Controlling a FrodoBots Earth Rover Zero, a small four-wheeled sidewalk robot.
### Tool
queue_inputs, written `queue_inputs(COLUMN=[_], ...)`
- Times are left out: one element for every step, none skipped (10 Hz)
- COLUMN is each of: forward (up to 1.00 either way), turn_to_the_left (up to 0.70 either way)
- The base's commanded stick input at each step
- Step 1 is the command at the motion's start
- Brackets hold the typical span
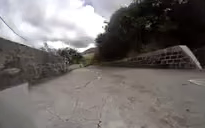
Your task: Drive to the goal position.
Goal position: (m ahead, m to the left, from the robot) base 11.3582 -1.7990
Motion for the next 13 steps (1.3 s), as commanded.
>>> queue_inputs(forward=[1.00, 1.00, 1.00, 1.00, 1.00, 1.00, 1.00, 1.00, 1.00, 1.00, 1.00, 1.00, 1.00], turn_to_the_left=[0.00, 0.00, 0.00, 0.00, 0.00, 0.00, 0.00, 0.00, 0.00, 0.00, 0.00, 0.00, 0.00])
